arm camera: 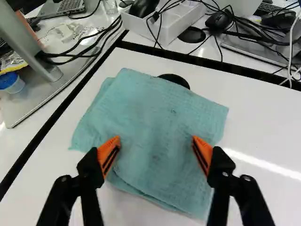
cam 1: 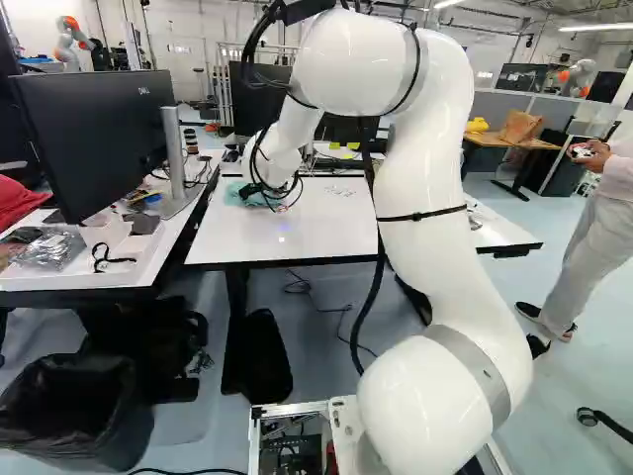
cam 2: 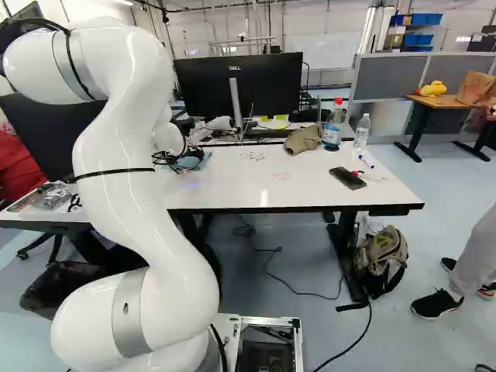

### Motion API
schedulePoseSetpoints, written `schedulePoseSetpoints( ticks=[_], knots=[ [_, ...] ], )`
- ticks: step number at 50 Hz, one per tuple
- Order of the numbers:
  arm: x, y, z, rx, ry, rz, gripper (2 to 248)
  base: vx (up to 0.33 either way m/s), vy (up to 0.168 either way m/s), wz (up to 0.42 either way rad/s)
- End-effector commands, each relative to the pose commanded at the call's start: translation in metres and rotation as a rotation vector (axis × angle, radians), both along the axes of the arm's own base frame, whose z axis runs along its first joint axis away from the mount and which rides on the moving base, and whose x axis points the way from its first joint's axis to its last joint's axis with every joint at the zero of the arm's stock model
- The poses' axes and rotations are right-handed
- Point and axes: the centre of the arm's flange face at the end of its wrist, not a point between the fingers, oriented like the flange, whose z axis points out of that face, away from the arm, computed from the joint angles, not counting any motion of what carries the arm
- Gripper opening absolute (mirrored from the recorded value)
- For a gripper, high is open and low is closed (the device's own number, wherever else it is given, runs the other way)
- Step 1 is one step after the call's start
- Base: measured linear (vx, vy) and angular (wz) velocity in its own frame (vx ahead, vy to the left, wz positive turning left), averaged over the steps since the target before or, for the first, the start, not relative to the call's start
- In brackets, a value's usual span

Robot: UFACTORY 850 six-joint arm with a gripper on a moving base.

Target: Clean the table with the green towel

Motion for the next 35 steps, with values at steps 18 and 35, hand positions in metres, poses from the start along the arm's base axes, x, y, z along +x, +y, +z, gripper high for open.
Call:
schedulePoseSetpoints(
  ticks=[18,35],
  knots=[
    [0.0000,0.0000,0.0000,0.000,0.000,0.000,104,0.000,0.000,0.000],
    [0.0000,0.0000,0.0000,0.000,0.000,0.000,46,0.000,0.000,0.000]
  ],
)
